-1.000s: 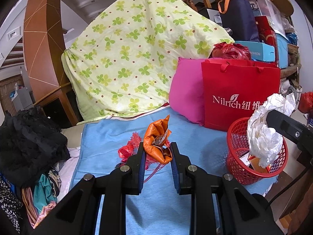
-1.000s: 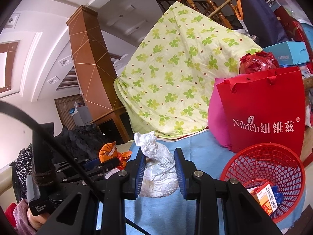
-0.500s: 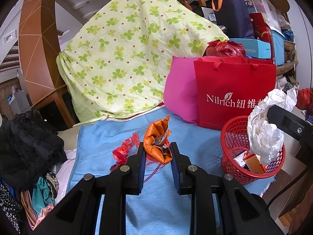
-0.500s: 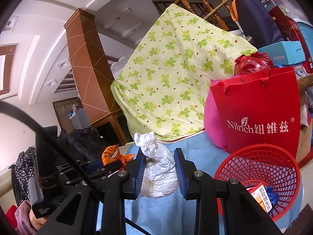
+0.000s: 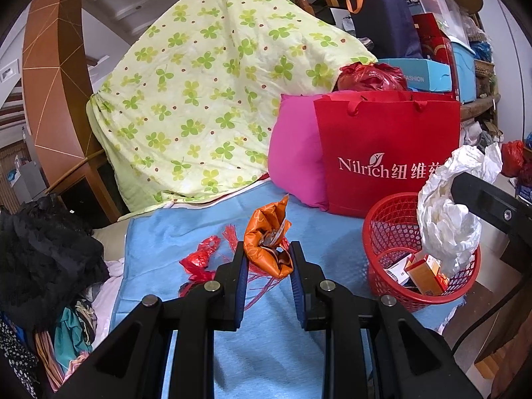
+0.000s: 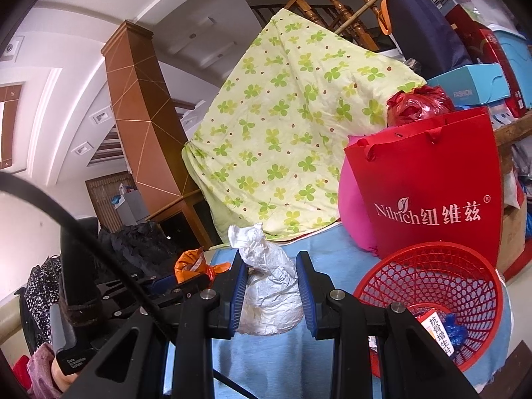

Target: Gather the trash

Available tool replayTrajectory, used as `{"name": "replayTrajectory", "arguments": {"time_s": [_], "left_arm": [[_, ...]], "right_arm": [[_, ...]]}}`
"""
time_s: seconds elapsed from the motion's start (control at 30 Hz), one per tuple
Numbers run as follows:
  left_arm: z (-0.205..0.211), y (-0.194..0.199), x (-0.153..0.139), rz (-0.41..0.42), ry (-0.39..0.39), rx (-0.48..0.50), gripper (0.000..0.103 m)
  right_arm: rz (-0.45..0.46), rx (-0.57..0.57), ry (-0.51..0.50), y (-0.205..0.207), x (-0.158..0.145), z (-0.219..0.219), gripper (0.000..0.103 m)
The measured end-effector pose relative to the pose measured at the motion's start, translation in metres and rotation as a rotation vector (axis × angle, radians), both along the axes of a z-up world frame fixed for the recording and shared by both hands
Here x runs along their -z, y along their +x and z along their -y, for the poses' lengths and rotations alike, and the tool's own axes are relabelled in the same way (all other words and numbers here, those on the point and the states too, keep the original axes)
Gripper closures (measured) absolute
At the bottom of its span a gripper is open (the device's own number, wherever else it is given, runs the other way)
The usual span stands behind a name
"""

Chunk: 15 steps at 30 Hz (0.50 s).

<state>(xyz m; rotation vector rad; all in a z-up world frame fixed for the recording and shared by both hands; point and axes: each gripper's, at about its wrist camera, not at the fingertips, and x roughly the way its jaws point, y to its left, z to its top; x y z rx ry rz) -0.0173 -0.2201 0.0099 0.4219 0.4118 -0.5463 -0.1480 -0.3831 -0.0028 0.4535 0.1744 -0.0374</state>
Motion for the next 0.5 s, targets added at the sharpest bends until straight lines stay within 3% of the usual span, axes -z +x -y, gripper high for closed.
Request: {"name": "replayTrajectory", "arguments": {"time_s": [0.5], "left_arm": [[0.015, -0.006, 0.001, 0.009, 0.03, 0.032, 0.077]], "right_arm": [[0.002, 0.027, 0.029, -0.006, 0.005, 0.017, 0.07]]}}
